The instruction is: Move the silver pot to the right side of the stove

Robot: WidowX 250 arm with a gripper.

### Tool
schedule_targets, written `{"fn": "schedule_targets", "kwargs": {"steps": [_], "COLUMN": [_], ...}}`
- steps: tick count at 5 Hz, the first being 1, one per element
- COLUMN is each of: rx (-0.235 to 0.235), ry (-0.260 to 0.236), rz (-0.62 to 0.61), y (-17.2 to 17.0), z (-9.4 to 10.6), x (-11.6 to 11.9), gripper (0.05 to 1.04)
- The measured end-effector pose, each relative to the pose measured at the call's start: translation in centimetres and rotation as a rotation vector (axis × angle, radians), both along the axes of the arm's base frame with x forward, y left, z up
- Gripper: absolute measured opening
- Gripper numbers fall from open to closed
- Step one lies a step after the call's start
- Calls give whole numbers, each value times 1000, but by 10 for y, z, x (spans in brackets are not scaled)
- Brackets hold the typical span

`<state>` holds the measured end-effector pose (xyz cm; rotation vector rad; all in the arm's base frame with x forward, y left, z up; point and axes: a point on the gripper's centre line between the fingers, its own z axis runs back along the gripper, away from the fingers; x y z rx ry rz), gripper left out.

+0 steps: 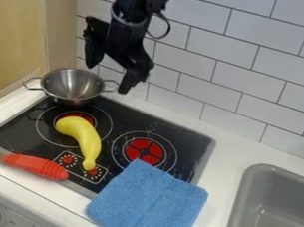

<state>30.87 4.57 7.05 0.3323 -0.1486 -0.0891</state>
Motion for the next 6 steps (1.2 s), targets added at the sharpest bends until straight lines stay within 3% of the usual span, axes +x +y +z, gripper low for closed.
{"fn": "schedule_targets", "kwargs": {"steps": [2, 3, 6], "rx": [96, 111, 91], "ry": [117, 134, 165], "rz": [33, 43, 73], "y": [14, 17, 35], "z": [-30, -38, -52], "x": [-3, 1, 4], "gripper": [999, 999, 999]}}
